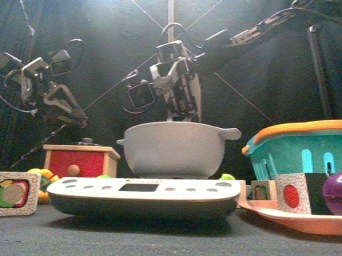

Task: Place apple in bowl

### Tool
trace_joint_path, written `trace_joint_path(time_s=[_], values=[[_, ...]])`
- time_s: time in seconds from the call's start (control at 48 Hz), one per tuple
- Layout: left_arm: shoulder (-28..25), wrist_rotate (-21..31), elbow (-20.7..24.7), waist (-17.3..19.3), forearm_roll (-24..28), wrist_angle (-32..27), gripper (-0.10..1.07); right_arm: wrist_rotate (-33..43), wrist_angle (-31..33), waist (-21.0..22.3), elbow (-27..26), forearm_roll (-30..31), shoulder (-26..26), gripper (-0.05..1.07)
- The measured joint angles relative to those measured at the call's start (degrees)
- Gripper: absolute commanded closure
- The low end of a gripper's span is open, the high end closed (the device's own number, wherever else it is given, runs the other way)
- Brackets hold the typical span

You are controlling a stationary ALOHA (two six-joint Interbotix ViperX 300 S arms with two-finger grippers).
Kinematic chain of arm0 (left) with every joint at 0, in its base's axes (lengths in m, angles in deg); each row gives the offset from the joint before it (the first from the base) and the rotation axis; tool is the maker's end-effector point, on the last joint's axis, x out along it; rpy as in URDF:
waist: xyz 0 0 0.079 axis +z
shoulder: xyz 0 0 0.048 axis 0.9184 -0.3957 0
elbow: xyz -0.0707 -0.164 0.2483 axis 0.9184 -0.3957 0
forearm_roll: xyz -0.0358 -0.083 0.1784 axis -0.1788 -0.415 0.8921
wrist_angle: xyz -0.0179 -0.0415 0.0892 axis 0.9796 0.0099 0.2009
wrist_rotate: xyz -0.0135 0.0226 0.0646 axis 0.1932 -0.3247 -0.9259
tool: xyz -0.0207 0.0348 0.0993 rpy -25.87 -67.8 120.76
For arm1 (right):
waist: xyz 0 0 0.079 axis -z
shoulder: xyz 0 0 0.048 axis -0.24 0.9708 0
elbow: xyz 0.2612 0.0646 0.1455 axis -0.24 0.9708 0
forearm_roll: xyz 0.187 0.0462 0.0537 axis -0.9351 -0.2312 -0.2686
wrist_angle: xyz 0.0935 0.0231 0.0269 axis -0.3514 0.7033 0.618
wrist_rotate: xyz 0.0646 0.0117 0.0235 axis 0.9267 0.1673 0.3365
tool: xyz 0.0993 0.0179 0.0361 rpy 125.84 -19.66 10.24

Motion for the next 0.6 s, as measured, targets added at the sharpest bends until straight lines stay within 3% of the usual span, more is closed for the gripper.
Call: trace_joint_path(time_s=[0.604], values=[[0.00, 0.00, 0.00, 0.00, 0.00, -0.26, 0.31, 2.46, -0.18, -0.97, -0.88, 3.87, -0.26, 0.09]])
